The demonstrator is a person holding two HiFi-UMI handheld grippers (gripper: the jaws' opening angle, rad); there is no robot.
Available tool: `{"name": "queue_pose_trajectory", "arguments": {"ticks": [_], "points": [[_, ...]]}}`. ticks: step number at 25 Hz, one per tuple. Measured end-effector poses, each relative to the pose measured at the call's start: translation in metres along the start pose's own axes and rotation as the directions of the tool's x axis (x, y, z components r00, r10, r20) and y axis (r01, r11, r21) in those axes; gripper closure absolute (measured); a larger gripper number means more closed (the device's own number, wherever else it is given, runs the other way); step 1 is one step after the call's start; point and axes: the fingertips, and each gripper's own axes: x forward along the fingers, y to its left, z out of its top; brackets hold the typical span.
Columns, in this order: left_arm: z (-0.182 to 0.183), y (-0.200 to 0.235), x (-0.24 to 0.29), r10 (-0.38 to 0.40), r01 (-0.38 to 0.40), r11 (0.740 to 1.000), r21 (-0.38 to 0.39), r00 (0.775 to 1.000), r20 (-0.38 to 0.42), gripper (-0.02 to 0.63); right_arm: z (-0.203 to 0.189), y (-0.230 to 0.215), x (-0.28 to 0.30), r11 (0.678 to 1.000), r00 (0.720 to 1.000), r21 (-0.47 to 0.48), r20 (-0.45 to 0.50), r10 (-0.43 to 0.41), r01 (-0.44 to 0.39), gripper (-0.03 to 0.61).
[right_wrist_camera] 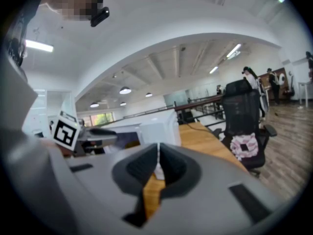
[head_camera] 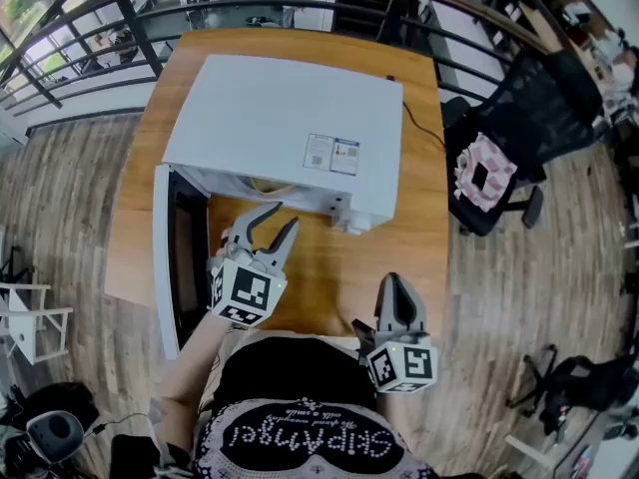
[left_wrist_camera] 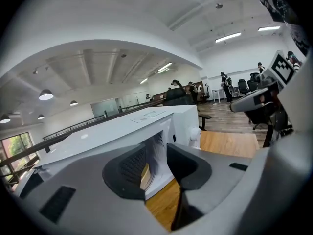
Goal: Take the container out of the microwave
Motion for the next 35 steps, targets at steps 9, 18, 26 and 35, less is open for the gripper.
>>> {"name": "queue_pose_trajectory", "arguments": {"ticks": [9, 18, 26, 35], "points": [[-0.019, 0.011, 0.03, 0.011, -0.006, 0.997, 0.07, 0.998, -0.068, 0.437, -0.002, -0.014, -0.007, 0.999, 0.999, 0.021, 0.006, -0.048, 0.048, 0.545], [-0.042, 0.016, 0.061, 0.003, 0.017, 0.991, 0.132, 0.99, -0.143, 0.425, -0.004, -0.016, -0.005, 0.998, 0.999, 0.016, -0.007, -0.054, 0.054, 0.544], [-0.075, 0.028, 0.082, -0.002, 0.042, 0.987, 0.158, 0.97, -0.241, 0.403, -0.004, -0.014, 0.0, 0.999, 0.999, 0.004, -0.021, -0.049, 0.049, 0.544], [-0.119, 0.026, 0.1, -0.062, 0.133, 0.977, 0.169, 0.926, -0.372, 0.402, -0.003, -0.011, 0.008, 0.999, 0.998, -0.002, -0.037, -0.043, 0.043, 0.545]]}}
